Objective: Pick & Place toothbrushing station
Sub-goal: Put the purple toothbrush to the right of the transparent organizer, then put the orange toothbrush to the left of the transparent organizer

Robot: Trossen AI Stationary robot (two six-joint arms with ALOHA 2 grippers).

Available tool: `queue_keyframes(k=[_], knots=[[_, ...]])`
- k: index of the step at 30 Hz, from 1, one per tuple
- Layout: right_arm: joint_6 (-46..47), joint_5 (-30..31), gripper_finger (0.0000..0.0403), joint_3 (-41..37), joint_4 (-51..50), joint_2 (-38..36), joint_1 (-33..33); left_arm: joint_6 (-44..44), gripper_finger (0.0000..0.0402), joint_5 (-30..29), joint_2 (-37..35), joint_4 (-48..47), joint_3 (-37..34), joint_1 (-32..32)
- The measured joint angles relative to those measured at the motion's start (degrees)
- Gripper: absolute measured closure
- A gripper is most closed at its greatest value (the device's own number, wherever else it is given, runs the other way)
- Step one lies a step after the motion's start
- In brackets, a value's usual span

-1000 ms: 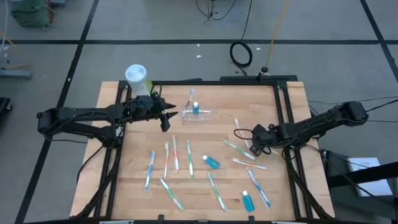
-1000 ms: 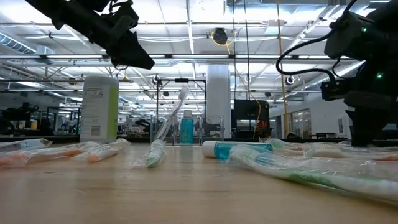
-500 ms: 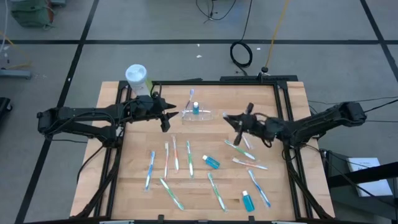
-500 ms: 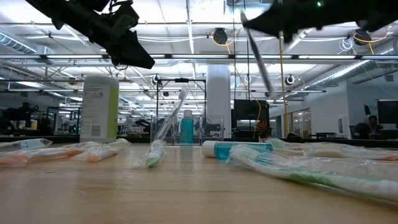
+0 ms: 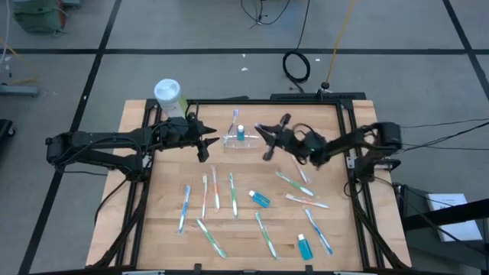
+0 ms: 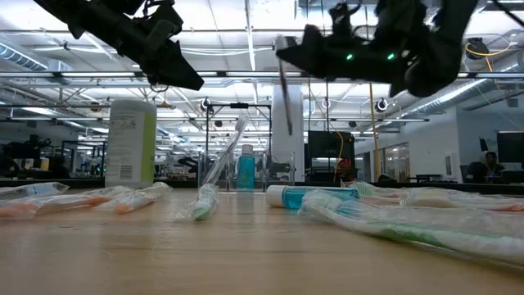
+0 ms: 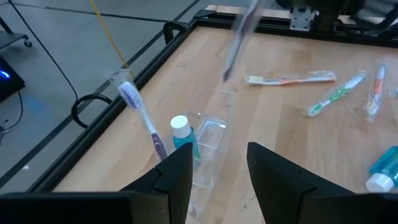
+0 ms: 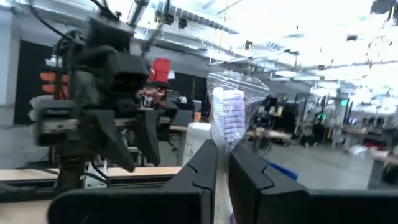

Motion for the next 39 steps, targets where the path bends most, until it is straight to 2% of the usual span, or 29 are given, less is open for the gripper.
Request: queue_keyframes(k=[7,11,15,18,32,39], knots=[[10.96,-0.06,0.0388,3.85,-0.14,8.23,-3.00,0.00,0.0243,0.00,0.00,-0.04,0.00,0.00],[19.92,7.35,0.0388,3.85,-0.09,9.32,-3.40,-0.02,0.0243,0.02,0.00,-0.06,0.00,0.00],[24.01,15.13,0.0388,3.83,-2.49,9.71,-3.40,-0.03,0.0243,0.02,0.00,-0.07,0.00,0.00],[26.81,16.21,0.0385,3.83,-4.33,9.64,-3.40,-0.02,0.0243,0.02,0.00,-0.07,0.00,0.00],[27.33,16.33,0.0288,3.83,-9.27,9.63,-3.93,-0.15,0.0243,0.02,0.00,-0.09,0.00,0.00],[20.62,16.28,0.0245,3.83,-9.25,9.61,-4.86,-0.15,0.0243,0.02,0.00,-0.09,0.00,0.00]])
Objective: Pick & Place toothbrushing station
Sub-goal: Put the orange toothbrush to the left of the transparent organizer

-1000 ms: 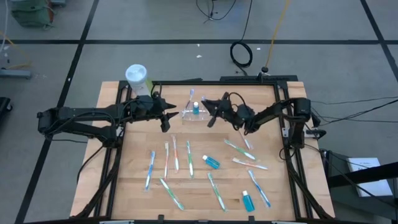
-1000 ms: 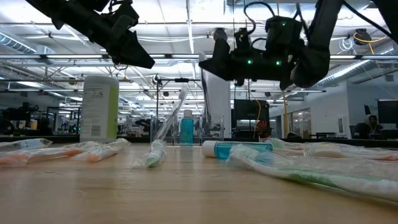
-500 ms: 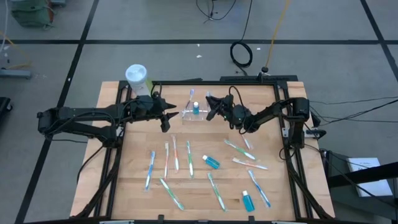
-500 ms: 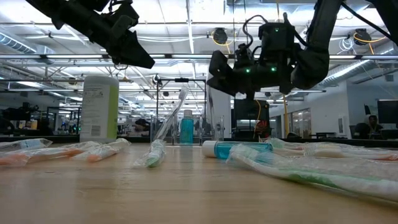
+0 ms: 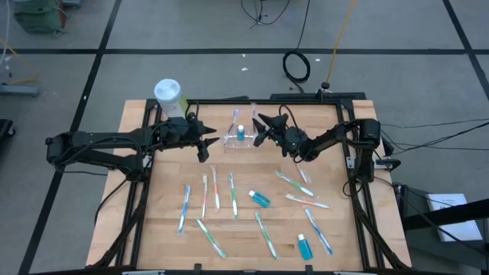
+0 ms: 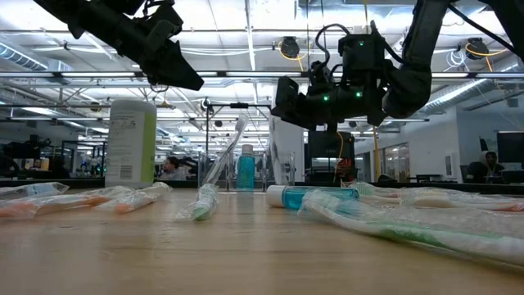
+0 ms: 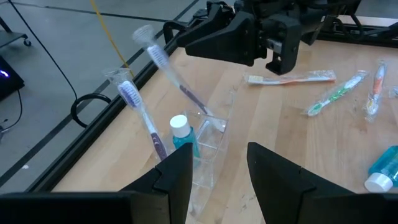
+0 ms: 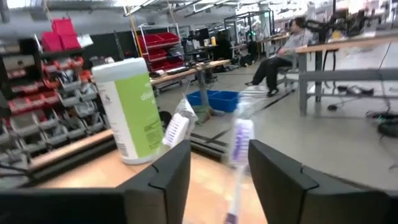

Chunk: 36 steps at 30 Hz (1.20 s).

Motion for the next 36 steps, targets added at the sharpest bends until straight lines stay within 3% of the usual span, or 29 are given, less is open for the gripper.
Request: queue_keyframes(k=[9,14,18,24,31,36], knots=[[-14.80,0.00,0.0203,-0.94,-4.62,-5.86,1.55,-0.90,0.0243,0.02,0.00,0.01,0.00,-0.02],[-19.37,-0.21,0.0192,-2.58,-21.15,-14.98,4.29,-2.38,0.0243,0.02,-0.02,0.00,0.00,-0.11],[-17.79,-0.26,0.0191,-3.78,-37.30,-23.94,6.65,-2.82,0.0243,0.02,-0.02,0.02,0.00,-0.60],[-6.68,-0.40,0.0191,-6.84,-54.52,-35.30,10.50,-3.41,0.0243,0.05,-0.02,0.03,0.00,-1.62],[-6.26,-0.47,0.0200,-11.62,-56.96,-43.61,13.95,-7.91,0.0243,-0.15,-0.02,0.09,0.00,-3.76],[-8.23,-1.35,0.0201,-13.56,-57.15,-45.06,14.39,-4.69,0.0243,1.20,0.61,-0.09,0.00,-8.61]])
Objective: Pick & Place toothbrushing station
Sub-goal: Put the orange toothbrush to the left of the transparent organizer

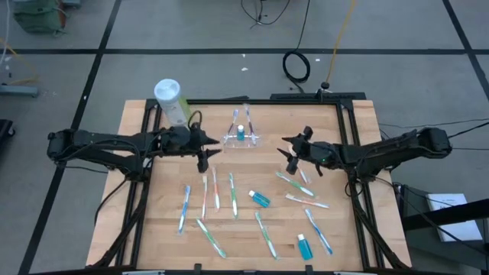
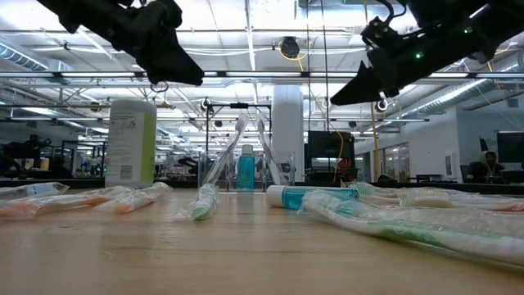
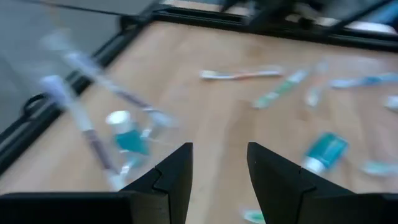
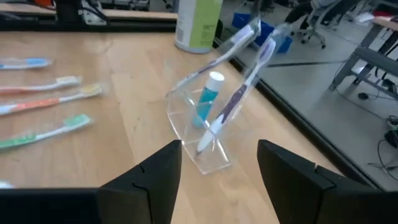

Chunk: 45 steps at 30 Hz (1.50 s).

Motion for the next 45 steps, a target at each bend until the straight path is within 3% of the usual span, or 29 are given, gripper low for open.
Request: queue_keyframes(k=[3,7,15,29,38,45], knots=[[0.44,-4.88,0.0201,-0.44,0.06,-0.01,-0.96,-2.16,0.0243,2.06,0.89,0.38,0.07,-3.84],[0.71,-10.95,0.0201,-0.53,0.34,-0.01,-1.70,-7.94,0.0243,-1.10,3.79,0.45,0.04,-10.35],[1.92,-11.08,0.0202,-0.53,0.52,-0.01,-1.65,-15.43,0.0243,-4.79,10.46,0.20,0.02,-17.42],[1.94,-11.08,0.0202,-0.53,0.54,0.01,-1.65,-21.48,0.0243,-4.94,15.37,2.08,0.02,-16.73],[1.94,-11.08,0.0202,-0.51,0.50,0.01,-1.65,-12.04,0.0243,-4.35,15.37,3.82,0.02,-15.96],[1.97,-11.08,0.0202,-0.49,0.47,0.01,-1.65,-16.84,0.0243,-4.35,15.37,3.39,0.02,-15.96]])
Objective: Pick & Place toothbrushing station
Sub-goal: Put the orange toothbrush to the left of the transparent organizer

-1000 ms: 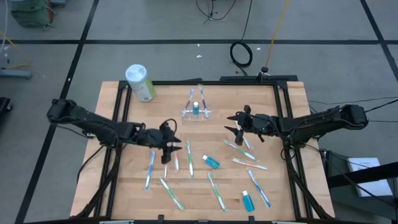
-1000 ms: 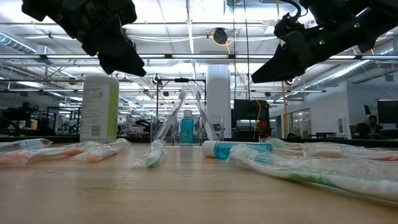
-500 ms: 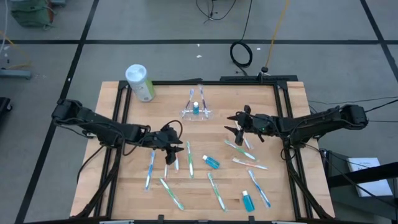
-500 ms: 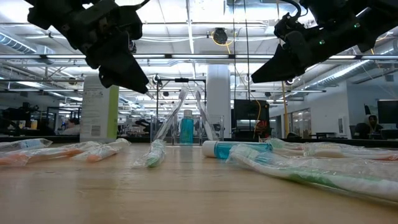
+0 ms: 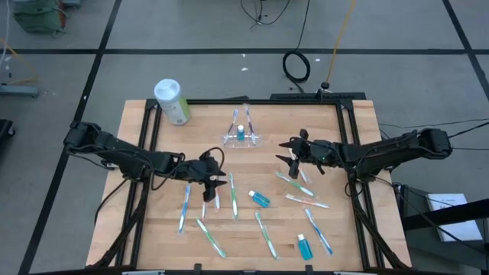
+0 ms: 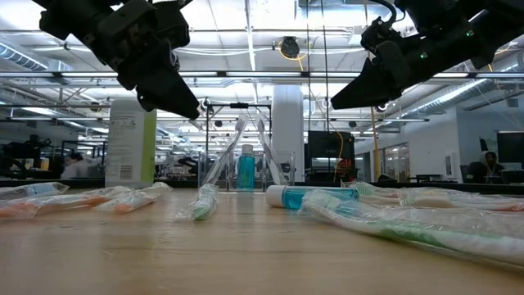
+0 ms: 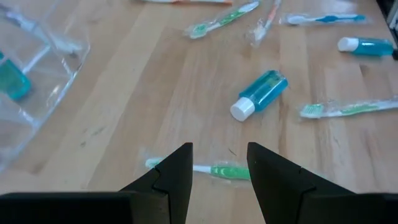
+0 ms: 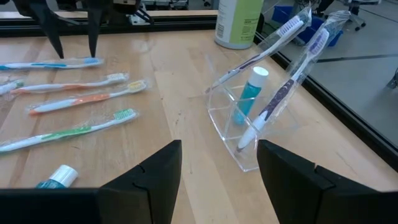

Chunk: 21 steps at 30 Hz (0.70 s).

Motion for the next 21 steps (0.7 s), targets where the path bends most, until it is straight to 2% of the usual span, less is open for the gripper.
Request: queue_keyframes(k=[10,15,19,21], knots=[[0.19,-0.03,0.0202,0.00,-1.13,0.00,0.00,-2.01,0.0242,-0.02,0.00,-6.42,0.00,0.00],[3.84,-0.09,0.0202,0.00,-1.87,0.02,0.00,-5.48,0.0242,-0.06,0.00,-10.73,0.00,0.00],[6.76,-0.11,0.0202,0.00,-2.70,0.02,0.00,-11.05,0.0242,0.03,0.00,-18.33,0.00,0.39],[7.33,-0.11,0.0202,0.02,-2.95,0.02,0.00,-17.64,0.0242,0.05,0.00,-23.50,0.00,0.37]])
